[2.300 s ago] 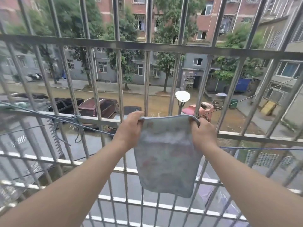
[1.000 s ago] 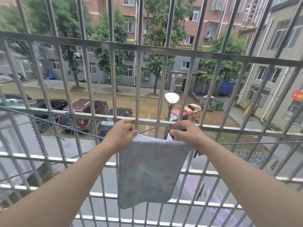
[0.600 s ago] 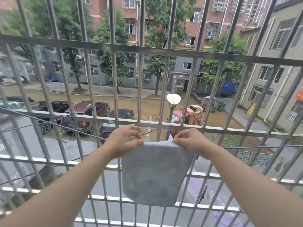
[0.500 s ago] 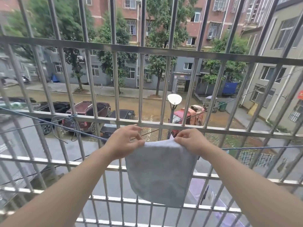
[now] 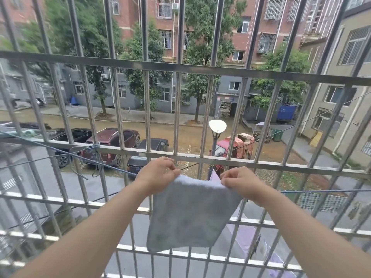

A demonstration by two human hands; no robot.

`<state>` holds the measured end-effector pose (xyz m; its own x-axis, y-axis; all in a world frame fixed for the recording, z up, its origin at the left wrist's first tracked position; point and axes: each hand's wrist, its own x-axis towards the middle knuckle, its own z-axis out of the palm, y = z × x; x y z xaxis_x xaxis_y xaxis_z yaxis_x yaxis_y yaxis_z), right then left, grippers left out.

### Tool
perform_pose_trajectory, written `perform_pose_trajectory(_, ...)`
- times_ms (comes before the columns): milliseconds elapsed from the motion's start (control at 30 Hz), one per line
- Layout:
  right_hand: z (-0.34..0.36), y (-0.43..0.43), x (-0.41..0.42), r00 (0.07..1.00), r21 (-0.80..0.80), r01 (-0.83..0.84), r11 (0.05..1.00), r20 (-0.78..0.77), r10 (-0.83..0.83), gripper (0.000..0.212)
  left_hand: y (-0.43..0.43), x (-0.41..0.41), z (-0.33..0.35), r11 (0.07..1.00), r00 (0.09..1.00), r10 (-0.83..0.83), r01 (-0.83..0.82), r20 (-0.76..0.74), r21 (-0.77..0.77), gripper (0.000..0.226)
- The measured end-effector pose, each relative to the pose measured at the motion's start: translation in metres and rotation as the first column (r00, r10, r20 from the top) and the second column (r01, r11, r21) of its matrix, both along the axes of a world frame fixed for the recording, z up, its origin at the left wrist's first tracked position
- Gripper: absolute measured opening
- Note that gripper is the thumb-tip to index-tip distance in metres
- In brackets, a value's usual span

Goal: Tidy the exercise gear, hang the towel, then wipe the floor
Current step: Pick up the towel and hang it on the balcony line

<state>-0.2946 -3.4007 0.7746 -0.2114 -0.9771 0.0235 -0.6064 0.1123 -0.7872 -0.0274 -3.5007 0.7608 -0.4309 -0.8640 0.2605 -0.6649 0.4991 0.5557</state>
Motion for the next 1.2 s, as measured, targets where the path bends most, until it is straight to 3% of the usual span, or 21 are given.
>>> perform_pose_trajectory(133,-0.003,-0.004,0.001,0.993,-0.029,0.08,0.996,-0.085,-0.082,0.013,0.005,0.013,0.0,0.993,0.993,-0.118,0.118,-0.01,0.009,0.024)
perform_pose_trajectory(233,0.0,0.0,0.003,1.0,-0.001,-0.011,1.0,0.004,0.011,0.013,0.007,0.016,-0.002,0.99,0.991,-0.136,0.137,-0.013,0.033,0.02)
perform_pose_trajectory(400,-0.001,0.006,0.003,0.998,0.04,-0.056,0.998,-0.016,0.057,0.017,0.004,0.016,-0.003,0.986,0.988,-0.139,0.144,-0.061,0.081,0.018)
perform_pose_trajectory(633,-0.004,0.008,0.005,0.998,-0.018,0.005,1.0,-0.067,-0.007,0.01,0.006,0.009,-0.004,0.999,1.0,-0.017,0.018,-0.011,0.032,0.014)
perform_pose_trajectory(733,0.0,0.012,0.007,0.998,0.012,-0.057,0.998,-0.001,0.057,0.009,0.008,0.012,-0.003,0.997,0.999,-0.03,0.033,-0.042,0.067,0.015)
perform_pose_trajectory(933,-0.002,0.009,0.005,0.997,0.076,-0.068,0.995,-0.029,0.07,0.016,0.01,0.015,0.0,0.992,0.995,-0.09,0.093,-0.041,0.091,0.015)
perform_pose_trajectory(1200,-0.007,0.007,0.008,0.998,-0.004,-0.024,1.0,-0.063,0.024,0.008,0.014,0.005,0.0,0.999,0.999,0.035,-0.035,-0.004,-0.031,0.011)
